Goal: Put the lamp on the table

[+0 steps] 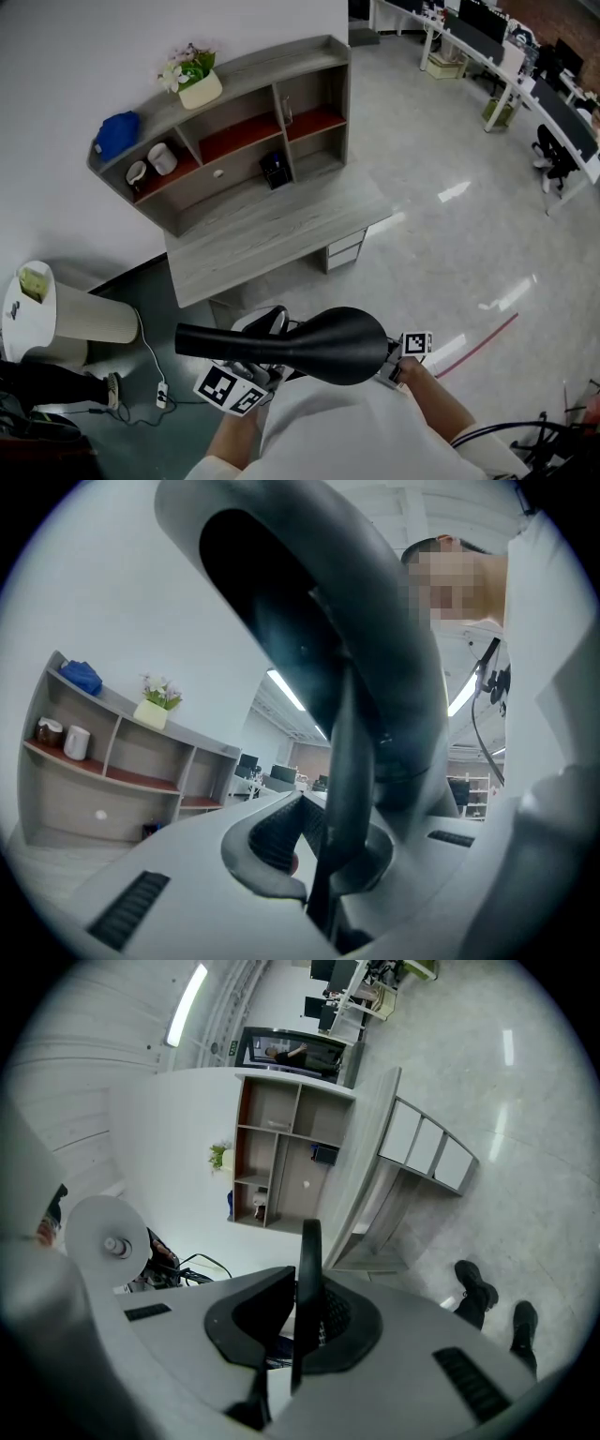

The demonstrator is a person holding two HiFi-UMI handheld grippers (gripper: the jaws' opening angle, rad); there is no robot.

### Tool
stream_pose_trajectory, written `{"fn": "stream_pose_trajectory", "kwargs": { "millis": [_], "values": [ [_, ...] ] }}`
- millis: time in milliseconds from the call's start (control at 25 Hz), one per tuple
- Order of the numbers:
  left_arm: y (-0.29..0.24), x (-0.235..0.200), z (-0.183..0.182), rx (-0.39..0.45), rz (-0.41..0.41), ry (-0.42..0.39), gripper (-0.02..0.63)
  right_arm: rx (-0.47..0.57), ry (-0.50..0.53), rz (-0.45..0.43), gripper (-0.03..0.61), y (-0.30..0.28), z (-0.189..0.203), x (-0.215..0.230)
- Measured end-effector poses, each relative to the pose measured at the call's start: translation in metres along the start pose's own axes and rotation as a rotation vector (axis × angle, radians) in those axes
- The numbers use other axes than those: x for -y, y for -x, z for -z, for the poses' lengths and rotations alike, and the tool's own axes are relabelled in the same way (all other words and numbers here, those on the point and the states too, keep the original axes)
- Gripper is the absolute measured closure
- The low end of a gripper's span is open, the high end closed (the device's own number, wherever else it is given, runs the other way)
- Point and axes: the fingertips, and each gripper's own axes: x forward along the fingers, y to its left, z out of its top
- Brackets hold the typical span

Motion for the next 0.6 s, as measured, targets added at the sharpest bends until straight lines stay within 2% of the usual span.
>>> {"fn": "stream_pose_trajectory", "kwargs": {
  "millis": [80,280,400,480,600],
  "values": [
    [-0.008,-0.019,-0.004,0.002,0.009,0.004,0.606,0.009,-0.02,0.028,0.556,-0.014,-0.013,0.002],
    [-0.033,-0.064,-0.019,0.013,0.034,0.007,0.606,0.036,0.004,0.001,0.556,-0.053,-0.051,-0.01],
    [-0.049,-0.091,-0.026,0.016,0.053,0.007,0.606,0.052,-0.003,0.027,0.556,-0.072,-0.072,-0.007],
    [-0.058,-0.107,-0.03,0.017,0.062,0.009,0.605,0.06,0.023,-0.011,0.557,-0.088,-0.087,-0.016],
    [-0.072,-0.127,-0.036,0.015,0.076,0.008,0.605,0.079,0.007,-0.011,0.557,-0.105,-0.106,-0.018]
  ]
}}
